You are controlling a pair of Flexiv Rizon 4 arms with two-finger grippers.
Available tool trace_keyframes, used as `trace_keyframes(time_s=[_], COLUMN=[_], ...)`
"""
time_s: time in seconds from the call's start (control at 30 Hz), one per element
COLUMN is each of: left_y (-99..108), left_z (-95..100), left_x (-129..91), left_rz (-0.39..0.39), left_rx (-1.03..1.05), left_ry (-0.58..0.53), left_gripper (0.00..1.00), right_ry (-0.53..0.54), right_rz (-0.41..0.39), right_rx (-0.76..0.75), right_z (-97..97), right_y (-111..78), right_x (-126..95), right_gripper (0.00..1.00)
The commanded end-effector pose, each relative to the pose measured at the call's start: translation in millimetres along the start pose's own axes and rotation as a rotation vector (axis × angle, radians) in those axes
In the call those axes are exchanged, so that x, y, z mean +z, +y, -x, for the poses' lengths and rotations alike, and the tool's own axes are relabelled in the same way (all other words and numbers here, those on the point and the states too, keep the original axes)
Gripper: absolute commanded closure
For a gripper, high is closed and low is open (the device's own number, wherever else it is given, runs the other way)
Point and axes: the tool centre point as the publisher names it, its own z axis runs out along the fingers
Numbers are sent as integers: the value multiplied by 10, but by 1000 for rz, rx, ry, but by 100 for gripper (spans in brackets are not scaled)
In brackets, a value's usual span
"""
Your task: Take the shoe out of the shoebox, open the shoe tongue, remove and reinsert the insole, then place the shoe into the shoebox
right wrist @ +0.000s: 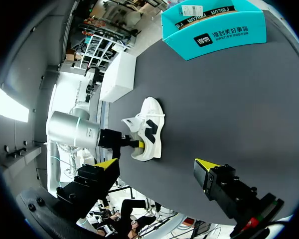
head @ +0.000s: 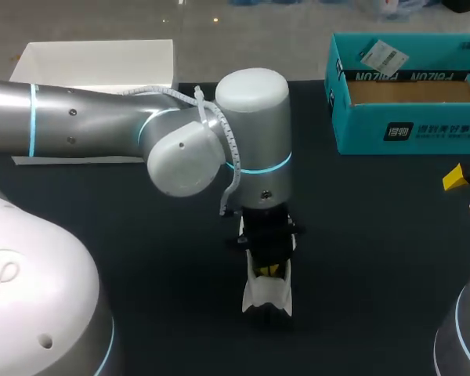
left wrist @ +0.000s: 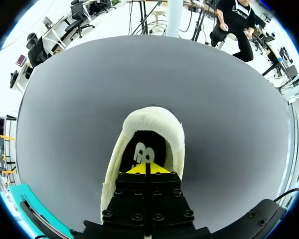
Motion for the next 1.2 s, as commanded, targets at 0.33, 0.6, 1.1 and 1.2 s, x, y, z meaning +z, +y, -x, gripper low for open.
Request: trace_keyframes(time_s=[0.33, 0.6, 1.1, 1.2], left_y=[-78, -15, -260, -267], left_z=[-17, -54, 71, 73], left_x=[392, 35, 351, 426], left_rz=[-18, 52, -90, -97], left_rx=[12, 66, 249, 265], left_ry=[-10, -78, -51, -28], left_gripper=[100, 100, 100, 100], right_ry=[0, 0, 0, 0], right_rz=[3, 3, 3, 3], right_rx=[0, 0, 0, 0], right_z=[3, 3, 3, 3], right_y=[-18, -18, -18, -18], right_x=[5, 5, 5, 5], right_gripper=[0, 0, 0, 0])
